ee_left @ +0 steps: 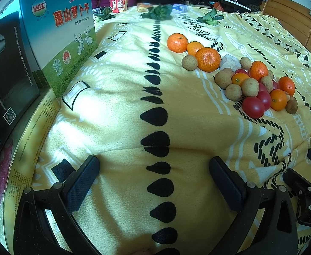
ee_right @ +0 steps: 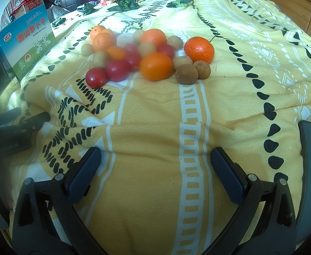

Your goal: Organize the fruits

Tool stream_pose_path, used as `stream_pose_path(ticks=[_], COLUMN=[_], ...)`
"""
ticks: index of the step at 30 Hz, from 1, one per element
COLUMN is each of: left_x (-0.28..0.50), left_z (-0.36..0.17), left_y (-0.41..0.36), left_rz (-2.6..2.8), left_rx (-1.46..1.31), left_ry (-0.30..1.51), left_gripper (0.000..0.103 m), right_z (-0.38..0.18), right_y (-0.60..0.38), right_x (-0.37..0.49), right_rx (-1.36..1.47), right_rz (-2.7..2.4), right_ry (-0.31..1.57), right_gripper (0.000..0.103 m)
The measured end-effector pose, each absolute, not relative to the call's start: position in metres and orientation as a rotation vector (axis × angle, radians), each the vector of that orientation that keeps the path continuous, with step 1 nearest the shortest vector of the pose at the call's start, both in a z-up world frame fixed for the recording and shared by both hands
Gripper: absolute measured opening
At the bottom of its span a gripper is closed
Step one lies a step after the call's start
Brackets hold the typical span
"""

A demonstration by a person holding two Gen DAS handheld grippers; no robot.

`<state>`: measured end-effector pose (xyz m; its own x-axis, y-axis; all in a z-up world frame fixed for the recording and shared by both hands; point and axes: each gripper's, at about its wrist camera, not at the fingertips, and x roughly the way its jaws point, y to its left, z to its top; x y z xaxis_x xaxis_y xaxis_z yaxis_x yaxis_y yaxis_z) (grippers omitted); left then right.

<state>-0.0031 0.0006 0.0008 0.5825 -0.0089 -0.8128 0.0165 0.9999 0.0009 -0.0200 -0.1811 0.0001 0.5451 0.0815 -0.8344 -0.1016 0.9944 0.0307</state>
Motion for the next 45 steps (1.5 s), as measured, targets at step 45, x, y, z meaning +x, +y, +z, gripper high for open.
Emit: stream_pose_path(ticks=[45], left_x=[-0.0008], left_z=[-0.0002], left_y=[0.0010], left_rz=[-0.025], left_rx=[-0.015], left_ry=[0.951], left_gripper=[0.103], right_z=[-0.0001], right_y=[-0.1808], right_x=[-0.0200], right_rx=[-0.023], right_rz=[0.108], right_ry=[0.989], right_gripper=[0.103])
